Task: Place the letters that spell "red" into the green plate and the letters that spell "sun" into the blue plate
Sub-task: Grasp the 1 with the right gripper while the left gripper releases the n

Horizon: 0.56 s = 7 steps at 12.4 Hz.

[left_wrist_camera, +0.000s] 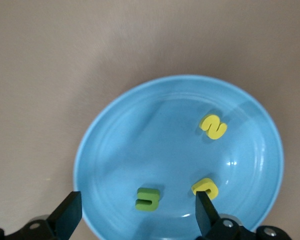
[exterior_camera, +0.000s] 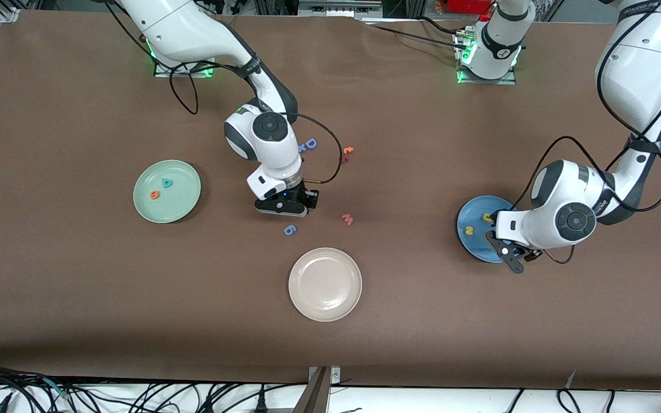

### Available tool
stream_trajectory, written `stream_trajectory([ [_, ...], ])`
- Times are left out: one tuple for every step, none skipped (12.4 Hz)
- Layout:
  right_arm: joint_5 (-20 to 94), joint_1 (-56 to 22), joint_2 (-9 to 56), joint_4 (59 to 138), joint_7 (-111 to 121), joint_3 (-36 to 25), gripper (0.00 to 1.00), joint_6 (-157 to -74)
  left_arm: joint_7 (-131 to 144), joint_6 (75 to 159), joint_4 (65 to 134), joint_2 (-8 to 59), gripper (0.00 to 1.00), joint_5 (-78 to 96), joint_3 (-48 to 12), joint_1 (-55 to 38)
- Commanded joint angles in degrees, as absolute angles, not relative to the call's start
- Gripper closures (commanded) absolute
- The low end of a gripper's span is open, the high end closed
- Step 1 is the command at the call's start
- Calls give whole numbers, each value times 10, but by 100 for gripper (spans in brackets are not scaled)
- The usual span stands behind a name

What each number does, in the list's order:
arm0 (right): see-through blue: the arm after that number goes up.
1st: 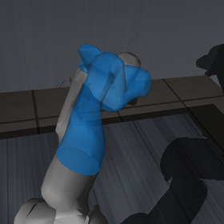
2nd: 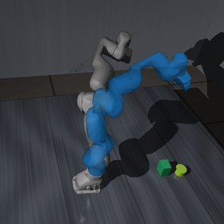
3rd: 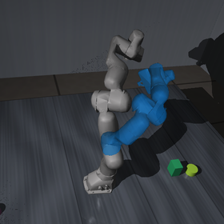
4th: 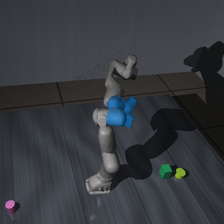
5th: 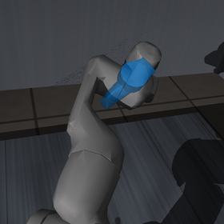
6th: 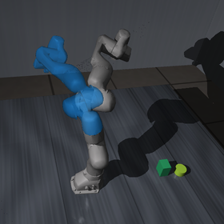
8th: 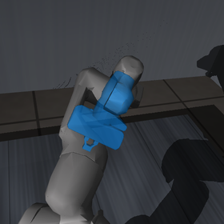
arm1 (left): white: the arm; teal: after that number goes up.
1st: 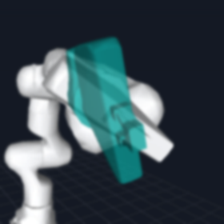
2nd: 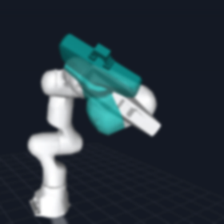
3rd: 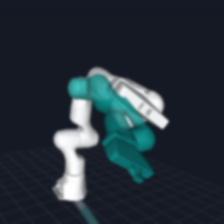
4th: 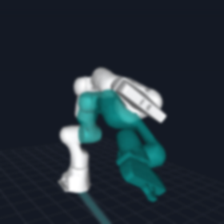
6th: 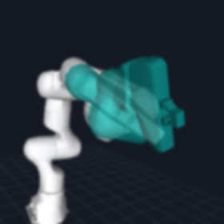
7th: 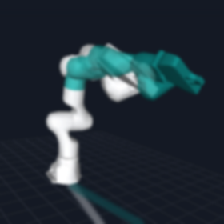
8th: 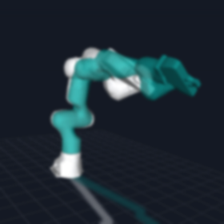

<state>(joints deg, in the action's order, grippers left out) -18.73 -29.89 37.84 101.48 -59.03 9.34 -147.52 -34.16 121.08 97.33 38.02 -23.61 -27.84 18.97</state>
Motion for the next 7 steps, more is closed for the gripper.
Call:
stream_trajectory([
  [-201, -303, 386, 1013, -585, 91, 39, -1458, -343, 1135, 965, 305, 0, -224, -310, 193],
  [-201, -304, 387, 1013, -587, 91, 39, -1458, -330, 1112, 960, 281, 0, -201, -318, 192],
  [-202, -304, 390, 1013, -586, 91, 39, -1457, -304, 1101, 959, 254, 0, -177, -319, 192],
  [-202, -305, 393, 1013, -585, 91, 39, -1457, -293, 1087, 959, 229, 0, -161, -319, 192],
  [-203, -305, 394, 1013, -585, 91, 40, -1457, -289, 1072, 955, 211, 0, -139, -321, 192],
  [-206, -304, 395, 1014, -585, 91, 42, -1457, -286, 1040, 934, 193, 0, -108, -319, 192],
  [-206, -304, 395, 1013, -587, 91, 42, -1457, -276, 990, 903, 181, 0, -90, -320, 192],
])
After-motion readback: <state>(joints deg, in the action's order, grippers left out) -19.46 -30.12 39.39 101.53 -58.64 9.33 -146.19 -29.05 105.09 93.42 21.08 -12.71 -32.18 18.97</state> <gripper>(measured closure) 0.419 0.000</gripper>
